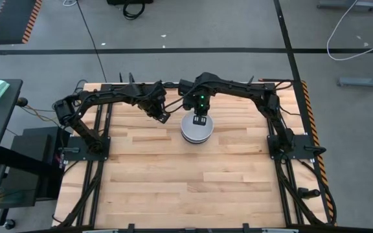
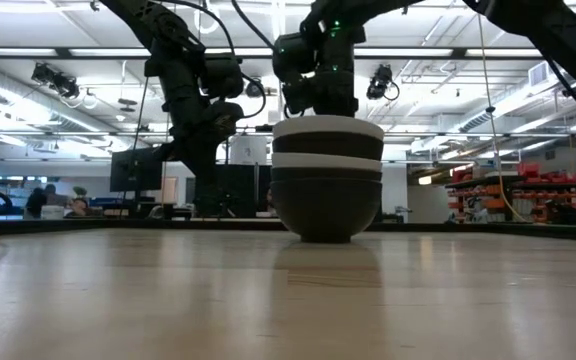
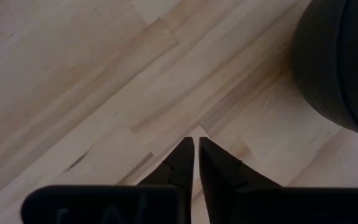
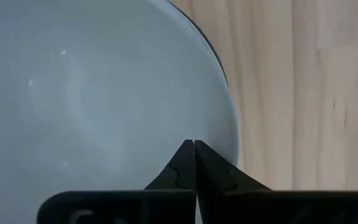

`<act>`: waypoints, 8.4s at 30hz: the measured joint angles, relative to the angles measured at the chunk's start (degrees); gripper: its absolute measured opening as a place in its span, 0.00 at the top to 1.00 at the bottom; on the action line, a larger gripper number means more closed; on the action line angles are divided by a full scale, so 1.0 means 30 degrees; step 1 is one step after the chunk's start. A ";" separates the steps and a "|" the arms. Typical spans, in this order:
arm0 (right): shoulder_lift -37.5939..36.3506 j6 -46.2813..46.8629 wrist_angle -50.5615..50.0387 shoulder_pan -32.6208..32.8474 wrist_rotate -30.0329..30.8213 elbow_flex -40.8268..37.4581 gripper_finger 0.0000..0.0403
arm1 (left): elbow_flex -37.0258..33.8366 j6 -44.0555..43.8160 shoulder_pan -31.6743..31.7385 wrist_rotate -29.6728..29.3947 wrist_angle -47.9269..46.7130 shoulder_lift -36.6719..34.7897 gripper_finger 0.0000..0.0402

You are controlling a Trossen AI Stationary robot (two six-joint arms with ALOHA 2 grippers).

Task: Nest bowls inside each other
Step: Stack the right bowls on top of the left bowls, then return to Home Position

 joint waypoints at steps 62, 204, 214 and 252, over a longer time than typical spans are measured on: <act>-1.5008 0.6124 0.2055 0.4026 0.0778 0.0339 0.96 | 0.0006 0.3446 -0.3787 -0.0842 0.2043 -1.4147 0.93; -2.8086 0.6712 4.2962 0.3784 0.3427 -3.8785 0.96 | -2.0488 0.3087 -0.6003 -0.1661 2.2884 -2.8624 0.92; -2.8093 0.9345 4.2649 -0.1689 -0.2573 -3.8785 0.96 | -2.0488 0.2048 -0.6003 -0.1654 2.1596 -2.8624 0.94; -3.5781 1.0196 4.5300 -0.5936 -0.5176 -3.8788 0.96 | -2.0481 0.1842 -0.6003 -0.1654 2.1791 -2.8639 0.94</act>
